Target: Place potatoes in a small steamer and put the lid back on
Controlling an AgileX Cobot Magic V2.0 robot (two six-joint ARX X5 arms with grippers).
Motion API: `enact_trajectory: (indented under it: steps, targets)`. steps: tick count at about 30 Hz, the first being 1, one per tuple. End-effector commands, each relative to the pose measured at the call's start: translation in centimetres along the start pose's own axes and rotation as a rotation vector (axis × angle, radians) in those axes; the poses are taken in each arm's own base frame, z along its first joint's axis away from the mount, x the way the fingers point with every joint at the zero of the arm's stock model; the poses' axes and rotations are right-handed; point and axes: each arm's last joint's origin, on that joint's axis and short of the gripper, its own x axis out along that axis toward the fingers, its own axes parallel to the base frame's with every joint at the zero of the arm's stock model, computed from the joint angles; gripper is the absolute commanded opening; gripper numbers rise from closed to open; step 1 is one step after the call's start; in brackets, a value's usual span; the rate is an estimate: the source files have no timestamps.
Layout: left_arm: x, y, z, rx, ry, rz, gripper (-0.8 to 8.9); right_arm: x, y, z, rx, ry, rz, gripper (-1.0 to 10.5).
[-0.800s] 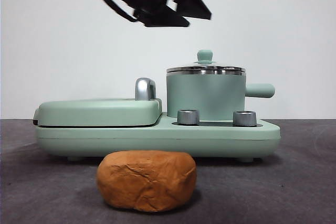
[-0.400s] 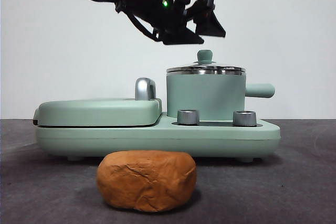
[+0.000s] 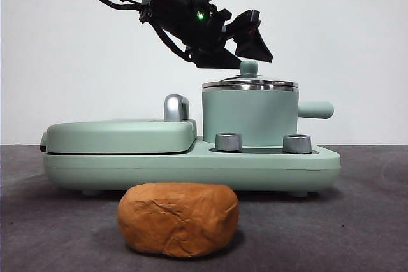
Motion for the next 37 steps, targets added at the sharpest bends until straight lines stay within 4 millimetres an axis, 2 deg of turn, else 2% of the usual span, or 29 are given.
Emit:
enact_trajectory:
  steps: [1,11,17,22,33,37]
  targets:
    - [1.0,0.1,-0.3,0.025,0.005,-0.003,3.39,0.0,-0.1,0.5,0.008,-0.016,-0.004,4.2]
    - [1.3,0.1,-0.9,0.021,0.018,-0.004,3.29,0.0,-0.1,0.5,0.008,-0.016,-0.004,4.2]
    - [1.3,0.2,-0.9,0.028,0.018,-0.002,1.07,0.0,-0.1,0.5,0.008,-0.016,-0.004,4.2]
    - [1.3,0.3,-0.9,0.028,0.018,0.005,0.13,0.0,-0.1,0.5,0.008,-0.015,-0.004,4.2]
    - [1.2,0.3,-0.7,0.06,0.012,0.006,0.14,0.0,-0.1,0.5,0.009,-0.015,-0.004,4.2]
    - [0.6,0.2,0.4,0.069,-0.015,0.01,0.15,0.0,-0.1,0.5,0.009,-0.015,-0.004,4.2]
